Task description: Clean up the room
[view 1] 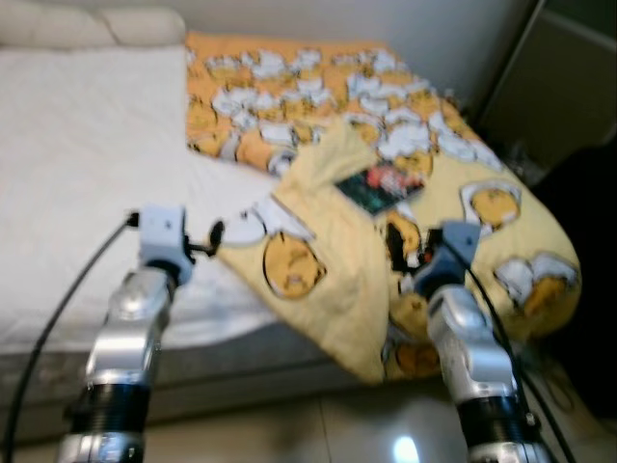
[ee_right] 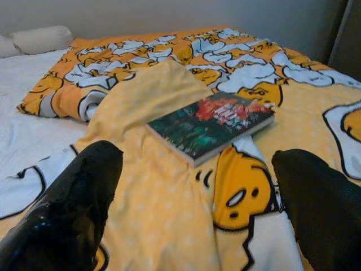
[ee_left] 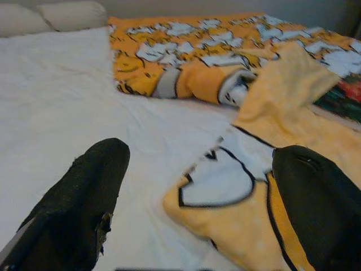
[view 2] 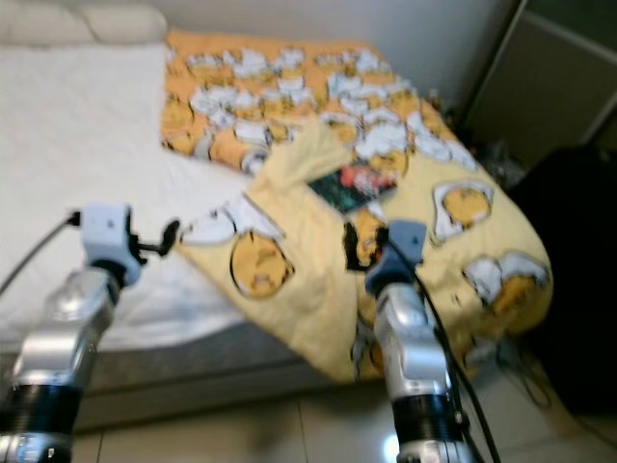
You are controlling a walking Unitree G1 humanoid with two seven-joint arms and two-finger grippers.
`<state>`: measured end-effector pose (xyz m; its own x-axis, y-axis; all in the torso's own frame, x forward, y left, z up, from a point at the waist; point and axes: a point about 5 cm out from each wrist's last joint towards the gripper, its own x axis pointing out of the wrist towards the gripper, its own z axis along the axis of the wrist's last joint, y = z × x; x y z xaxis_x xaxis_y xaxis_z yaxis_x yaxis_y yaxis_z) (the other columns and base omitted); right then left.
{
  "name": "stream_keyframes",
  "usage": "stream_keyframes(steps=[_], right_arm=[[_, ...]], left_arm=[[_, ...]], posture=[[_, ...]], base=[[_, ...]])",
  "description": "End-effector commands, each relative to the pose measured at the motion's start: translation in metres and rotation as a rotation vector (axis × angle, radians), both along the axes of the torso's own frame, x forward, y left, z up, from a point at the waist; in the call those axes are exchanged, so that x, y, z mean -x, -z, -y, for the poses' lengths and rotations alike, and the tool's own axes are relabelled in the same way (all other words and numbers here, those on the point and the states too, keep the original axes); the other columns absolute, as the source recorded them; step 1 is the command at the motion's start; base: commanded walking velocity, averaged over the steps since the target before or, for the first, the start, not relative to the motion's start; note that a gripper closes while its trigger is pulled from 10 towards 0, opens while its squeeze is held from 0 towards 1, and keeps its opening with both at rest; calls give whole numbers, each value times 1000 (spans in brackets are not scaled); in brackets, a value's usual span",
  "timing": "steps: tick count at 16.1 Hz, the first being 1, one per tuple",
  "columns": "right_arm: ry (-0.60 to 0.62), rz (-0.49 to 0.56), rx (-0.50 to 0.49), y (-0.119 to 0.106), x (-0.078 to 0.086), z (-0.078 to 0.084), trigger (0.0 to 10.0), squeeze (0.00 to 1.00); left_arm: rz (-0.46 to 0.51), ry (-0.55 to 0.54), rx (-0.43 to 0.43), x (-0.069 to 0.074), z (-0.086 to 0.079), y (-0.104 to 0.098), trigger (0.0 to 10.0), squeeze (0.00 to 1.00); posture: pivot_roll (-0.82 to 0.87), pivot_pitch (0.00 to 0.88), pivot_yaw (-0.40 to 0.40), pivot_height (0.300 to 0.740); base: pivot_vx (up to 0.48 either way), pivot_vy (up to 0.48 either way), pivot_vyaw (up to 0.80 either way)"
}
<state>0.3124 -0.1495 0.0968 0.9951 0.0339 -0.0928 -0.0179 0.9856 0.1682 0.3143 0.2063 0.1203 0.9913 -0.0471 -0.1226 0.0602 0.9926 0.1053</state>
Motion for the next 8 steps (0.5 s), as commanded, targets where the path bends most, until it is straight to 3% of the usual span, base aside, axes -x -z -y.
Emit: stream_keyframes(steps=[1, 8], right_arm=[[42, -19, 27, 2, 1, 15, 10000, 0], [41, -31, 6, 3, 1, 15, 10000, 0]], left_arm=[[-2, 41, 16, -2, 13, 1, 10000, 471], [-8, 59, 12, -2, 15, 2, 10000, 478]], posture=[[-1, 0, -48, 740], [-1, 0, -48, 740]], base=[[390, 0, 0], [389, 0, -800]])
